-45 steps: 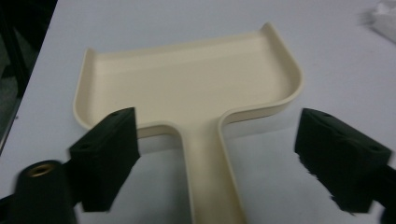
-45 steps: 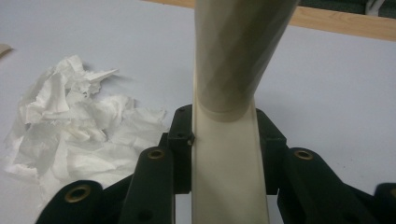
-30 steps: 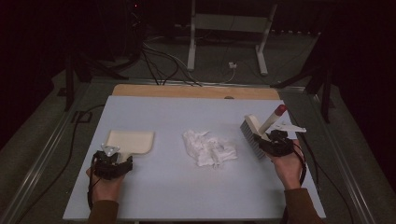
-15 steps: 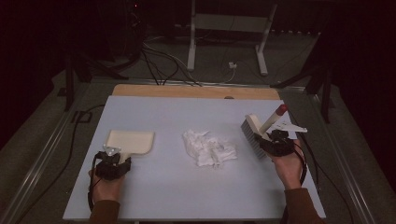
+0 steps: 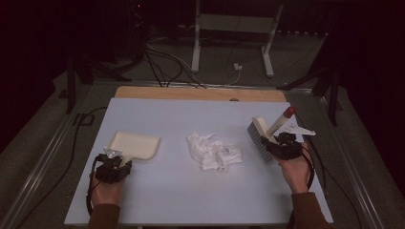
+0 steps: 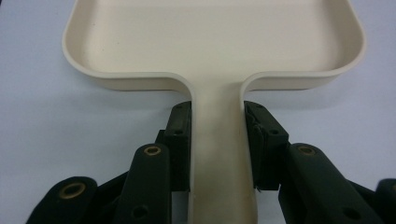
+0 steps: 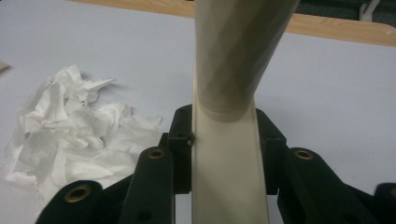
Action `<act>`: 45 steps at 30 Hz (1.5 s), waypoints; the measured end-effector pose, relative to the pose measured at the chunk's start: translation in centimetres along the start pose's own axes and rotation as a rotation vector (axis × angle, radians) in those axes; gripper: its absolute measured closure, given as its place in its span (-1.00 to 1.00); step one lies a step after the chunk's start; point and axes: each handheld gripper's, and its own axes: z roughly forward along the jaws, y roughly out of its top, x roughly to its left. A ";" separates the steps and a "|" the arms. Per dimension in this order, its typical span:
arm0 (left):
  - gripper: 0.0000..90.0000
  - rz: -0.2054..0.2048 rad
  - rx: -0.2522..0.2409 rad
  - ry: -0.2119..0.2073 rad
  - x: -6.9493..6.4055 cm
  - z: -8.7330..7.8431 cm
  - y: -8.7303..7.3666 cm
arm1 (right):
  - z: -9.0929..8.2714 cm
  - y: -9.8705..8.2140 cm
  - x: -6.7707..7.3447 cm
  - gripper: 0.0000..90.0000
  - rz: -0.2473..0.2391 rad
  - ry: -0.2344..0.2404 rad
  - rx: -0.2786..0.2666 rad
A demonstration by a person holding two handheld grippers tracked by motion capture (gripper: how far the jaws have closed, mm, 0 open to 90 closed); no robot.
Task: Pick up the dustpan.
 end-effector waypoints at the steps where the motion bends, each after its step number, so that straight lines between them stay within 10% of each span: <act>1: 0.49 0.006 -0.002 -0.008 0.1 -0.1 0.1 | 0.0 0.0 0.0 0.49 0.001 -0.001 0.000; 24: 0.49 0.383 -0.004 -0.284 -0.9 -1.1 2.3 | 0.4 -0.1 -0.4 0.49 0.018 -0.019 0.012; 45: 0.49 0.617 0.044 -0.449 -3.3 -0.4 4.7 | 0.8 -0.3 0.0 0.49 0.018 -0.016 0.030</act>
